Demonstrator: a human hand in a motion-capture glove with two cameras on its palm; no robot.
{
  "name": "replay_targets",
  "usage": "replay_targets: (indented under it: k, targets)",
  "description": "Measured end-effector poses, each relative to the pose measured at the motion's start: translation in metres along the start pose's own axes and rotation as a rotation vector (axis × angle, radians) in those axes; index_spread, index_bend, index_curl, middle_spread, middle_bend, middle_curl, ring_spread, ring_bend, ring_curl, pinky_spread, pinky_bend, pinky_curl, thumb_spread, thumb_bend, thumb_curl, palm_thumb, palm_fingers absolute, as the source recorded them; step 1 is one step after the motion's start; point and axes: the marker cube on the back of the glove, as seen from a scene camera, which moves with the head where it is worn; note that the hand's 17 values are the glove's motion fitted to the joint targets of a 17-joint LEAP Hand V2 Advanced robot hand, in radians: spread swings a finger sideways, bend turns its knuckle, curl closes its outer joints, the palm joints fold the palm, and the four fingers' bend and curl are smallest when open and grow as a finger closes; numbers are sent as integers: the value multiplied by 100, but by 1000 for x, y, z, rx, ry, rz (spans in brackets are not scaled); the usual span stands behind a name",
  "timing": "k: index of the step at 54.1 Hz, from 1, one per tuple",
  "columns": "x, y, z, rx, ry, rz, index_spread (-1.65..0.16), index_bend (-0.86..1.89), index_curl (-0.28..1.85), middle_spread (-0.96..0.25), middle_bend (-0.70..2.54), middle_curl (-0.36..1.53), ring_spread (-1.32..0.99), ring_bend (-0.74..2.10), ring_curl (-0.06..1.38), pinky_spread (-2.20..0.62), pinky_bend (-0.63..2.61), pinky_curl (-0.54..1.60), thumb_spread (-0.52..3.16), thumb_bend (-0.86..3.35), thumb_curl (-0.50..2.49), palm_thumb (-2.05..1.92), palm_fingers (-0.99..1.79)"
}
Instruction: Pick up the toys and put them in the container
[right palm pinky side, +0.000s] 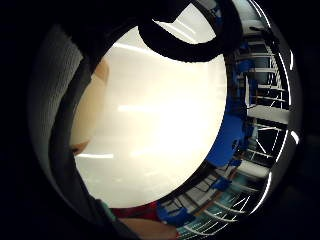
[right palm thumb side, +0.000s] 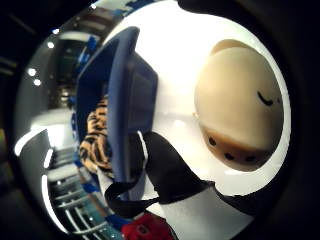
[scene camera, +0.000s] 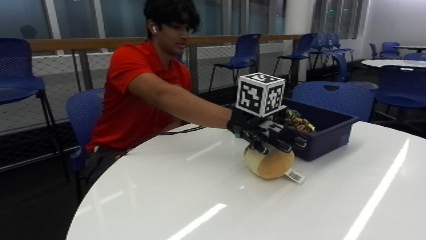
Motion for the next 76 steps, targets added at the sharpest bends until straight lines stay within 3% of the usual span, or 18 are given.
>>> replay_targets:
  k: [36,50,56,57,60,65,76]
  targets:
    - [-7,-13,42,-60,69,-27,-42,23,35,-10,14,24,1,17,13,11,103,38,107,-3,24,-1,-1]
    - [2,-17,47,-130,62,-1,-44,25,38,-12,12,19,-8,50,21,1,108,38,119,1,29,12,21]
    - [3,-18,45,-131,73,-1,-44,23,39,-20,24,24,-23,66,27,-13,100,35,127,4,33,20,44]
    - [4,-18,45,-128,73,-1,-44,24,39,-19,20,22,-22,62,25,-12,99,34,126,3,33,19,35]
    - [5,-18,45,-120,68,-3,-43,18,39,-24,27,26,-30,71,28,-22,101,35,130,7,35,26,57]
    - [4,-16,44,-106,82,-6,-42,12,36,-29,32,29,-37,77,30,-32,104,35,133,11,38,35,70]
    - [9,-5,41,-31,89,-23,-41,13,34,-37,38,34,-47,85,35,-42,108,37,123,15,49,53,85]
